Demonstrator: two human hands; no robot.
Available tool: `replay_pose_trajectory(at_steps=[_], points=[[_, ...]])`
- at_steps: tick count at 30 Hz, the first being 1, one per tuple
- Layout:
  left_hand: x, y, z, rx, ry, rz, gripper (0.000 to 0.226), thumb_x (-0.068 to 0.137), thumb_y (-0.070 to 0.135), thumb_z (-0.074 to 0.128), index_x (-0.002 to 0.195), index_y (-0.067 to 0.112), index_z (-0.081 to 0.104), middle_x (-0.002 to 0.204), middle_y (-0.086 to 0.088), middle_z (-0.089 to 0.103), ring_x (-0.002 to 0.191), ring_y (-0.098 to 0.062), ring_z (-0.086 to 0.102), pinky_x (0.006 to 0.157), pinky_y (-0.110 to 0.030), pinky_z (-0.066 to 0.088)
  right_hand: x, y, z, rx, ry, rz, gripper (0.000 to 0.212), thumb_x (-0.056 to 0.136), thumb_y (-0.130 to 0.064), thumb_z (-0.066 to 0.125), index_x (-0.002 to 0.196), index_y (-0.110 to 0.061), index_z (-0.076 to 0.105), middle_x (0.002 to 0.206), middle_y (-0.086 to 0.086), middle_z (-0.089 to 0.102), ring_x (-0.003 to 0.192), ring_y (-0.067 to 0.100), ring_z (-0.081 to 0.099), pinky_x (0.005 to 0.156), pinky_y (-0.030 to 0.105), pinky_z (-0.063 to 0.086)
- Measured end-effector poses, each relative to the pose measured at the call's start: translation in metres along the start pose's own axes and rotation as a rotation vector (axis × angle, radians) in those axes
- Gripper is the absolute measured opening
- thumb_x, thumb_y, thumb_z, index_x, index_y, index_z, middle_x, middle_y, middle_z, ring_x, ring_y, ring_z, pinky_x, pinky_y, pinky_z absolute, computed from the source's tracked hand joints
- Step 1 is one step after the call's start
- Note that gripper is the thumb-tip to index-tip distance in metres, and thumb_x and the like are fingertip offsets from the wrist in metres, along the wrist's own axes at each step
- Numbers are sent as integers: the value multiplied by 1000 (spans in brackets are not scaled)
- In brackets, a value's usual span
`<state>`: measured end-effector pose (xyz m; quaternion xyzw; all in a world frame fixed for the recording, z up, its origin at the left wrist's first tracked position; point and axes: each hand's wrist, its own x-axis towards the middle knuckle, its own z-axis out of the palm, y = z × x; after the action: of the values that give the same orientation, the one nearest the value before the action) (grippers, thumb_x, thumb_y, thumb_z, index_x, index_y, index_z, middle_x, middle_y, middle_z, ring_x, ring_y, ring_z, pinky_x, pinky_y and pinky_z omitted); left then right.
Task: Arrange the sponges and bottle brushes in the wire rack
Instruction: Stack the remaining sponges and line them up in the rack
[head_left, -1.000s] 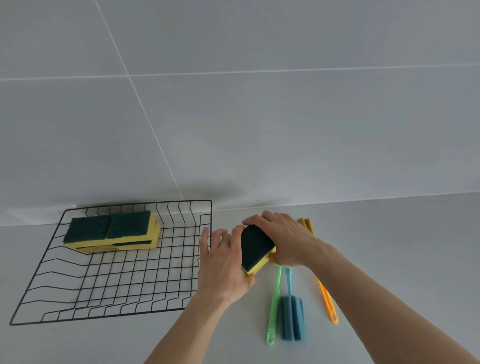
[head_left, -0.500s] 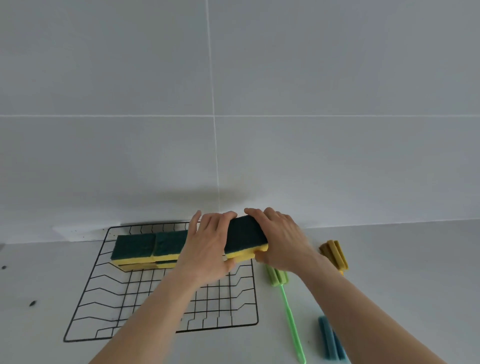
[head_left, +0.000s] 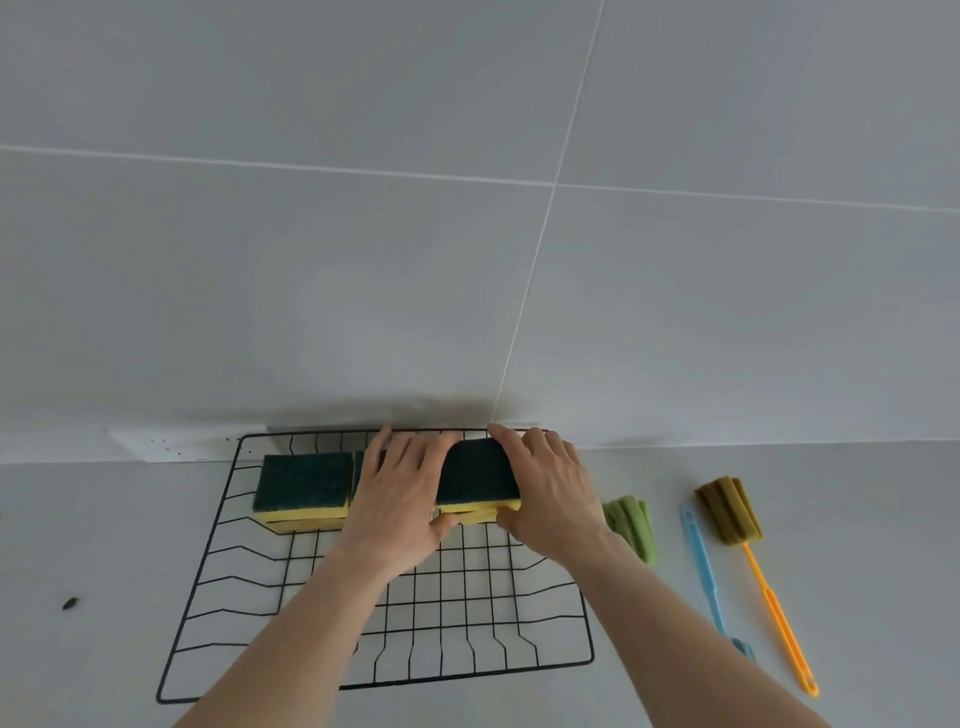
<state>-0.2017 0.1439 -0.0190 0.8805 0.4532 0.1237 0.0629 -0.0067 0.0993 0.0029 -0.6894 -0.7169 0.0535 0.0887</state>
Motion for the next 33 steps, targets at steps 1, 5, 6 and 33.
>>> replay_pose_trajectory(at_steps=[1,5,6,33], points=[[-1,-2,3,-5,2,-6,97,62,52,86,141,24,37,124,2,58,121,-24,50,120,-50,22,2,-1,4,2,0,-5,94,64,-34,81,144,-27,33,117,2,56,110,27,49,98,37,42],[-3,-10,10,-26,-6,-28,98,62,52,86,142,25,36,126,1,55,122,-24,49,119,-51,25,6,-3,16,-11,-10,2,95,61,-39,83,143,-26,35,113,2,58,105,27,50,95,36,43],[-3,-12,12,-30,-12,-30,100,62,52,87,142,25,35,128,0,54,123,-24,49,119,-51,26,6,-3,19,-15,-14,7,95,61,-38,83,143,-25,35,112,1,58,104,27,51,95,36,43],[0,-6,22,71,-6,-87,88,69,61,79,140,23,44,133,-2,53,125,-27,47,118,-54,23,-8,13,37,86,121,-1,82,72,-42,84,140,-19,45,118,1,58,116,26,50,104,41,41]])
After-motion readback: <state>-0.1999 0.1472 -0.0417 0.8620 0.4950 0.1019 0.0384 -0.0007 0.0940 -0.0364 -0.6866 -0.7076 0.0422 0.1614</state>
